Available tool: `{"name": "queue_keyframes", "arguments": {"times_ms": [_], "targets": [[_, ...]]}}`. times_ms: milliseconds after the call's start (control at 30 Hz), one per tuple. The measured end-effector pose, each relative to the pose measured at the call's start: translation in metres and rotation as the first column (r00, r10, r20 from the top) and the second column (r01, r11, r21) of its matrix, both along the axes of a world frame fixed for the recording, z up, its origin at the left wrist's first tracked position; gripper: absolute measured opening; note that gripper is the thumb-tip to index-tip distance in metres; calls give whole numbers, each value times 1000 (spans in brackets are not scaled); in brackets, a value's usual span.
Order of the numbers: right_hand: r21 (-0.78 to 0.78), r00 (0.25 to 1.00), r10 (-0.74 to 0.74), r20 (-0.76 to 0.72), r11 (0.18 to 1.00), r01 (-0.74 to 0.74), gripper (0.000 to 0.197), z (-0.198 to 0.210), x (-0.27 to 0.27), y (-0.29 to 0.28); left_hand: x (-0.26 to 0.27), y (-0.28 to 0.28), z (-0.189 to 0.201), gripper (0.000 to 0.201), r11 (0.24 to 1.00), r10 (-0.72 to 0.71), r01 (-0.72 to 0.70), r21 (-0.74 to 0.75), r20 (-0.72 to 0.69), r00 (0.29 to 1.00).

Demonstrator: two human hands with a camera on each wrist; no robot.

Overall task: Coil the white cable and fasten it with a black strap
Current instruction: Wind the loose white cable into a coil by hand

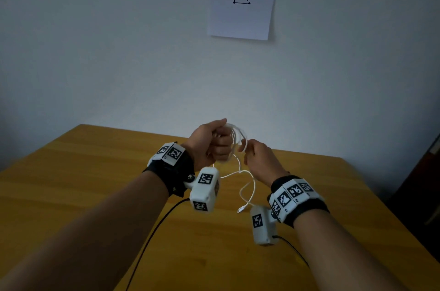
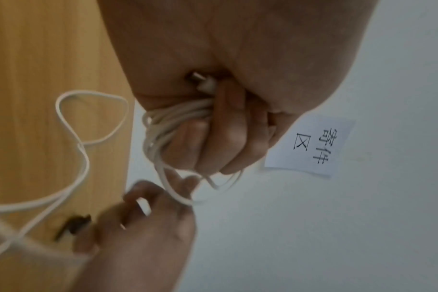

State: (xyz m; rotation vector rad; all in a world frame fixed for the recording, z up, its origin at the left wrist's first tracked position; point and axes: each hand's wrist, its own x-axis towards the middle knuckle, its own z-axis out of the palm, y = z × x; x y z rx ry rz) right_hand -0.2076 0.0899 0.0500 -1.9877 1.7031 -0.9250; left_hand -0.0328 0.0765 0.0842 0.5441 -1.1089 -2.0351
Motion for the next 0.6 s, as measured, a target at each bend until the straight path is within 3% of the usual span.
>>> {"name": "queue_keyframes", "arguments": {"times_ms": [133,267,333,467,533,600], "targets": [[-12,994,99,42,995,-99,18,-8,7,4,-7,0,9,38,994,70,-54,92,-182,981],[75,977,203,67,975,-208,11,-11,20,8,-15,4,11,41,983,183,-178,40,-231,956],[146,966,242,91,956,-254,18,-10,25,11,-18,6,9,44,982,186,-191,4,-236,954],[240,954,279,109,924,-297,38,-3,31,17,-22,13,6,38,944,302,-315,-97,-123,945],[266,950,264,169,916,-302,42,-1,32,18,-23,17,6,50,893,408,-402,-203,-17,913],[307,941,243,237,900,-310,43,2,32,20,-22,14,4,60,837,473,-398,-375,131,871]]}}
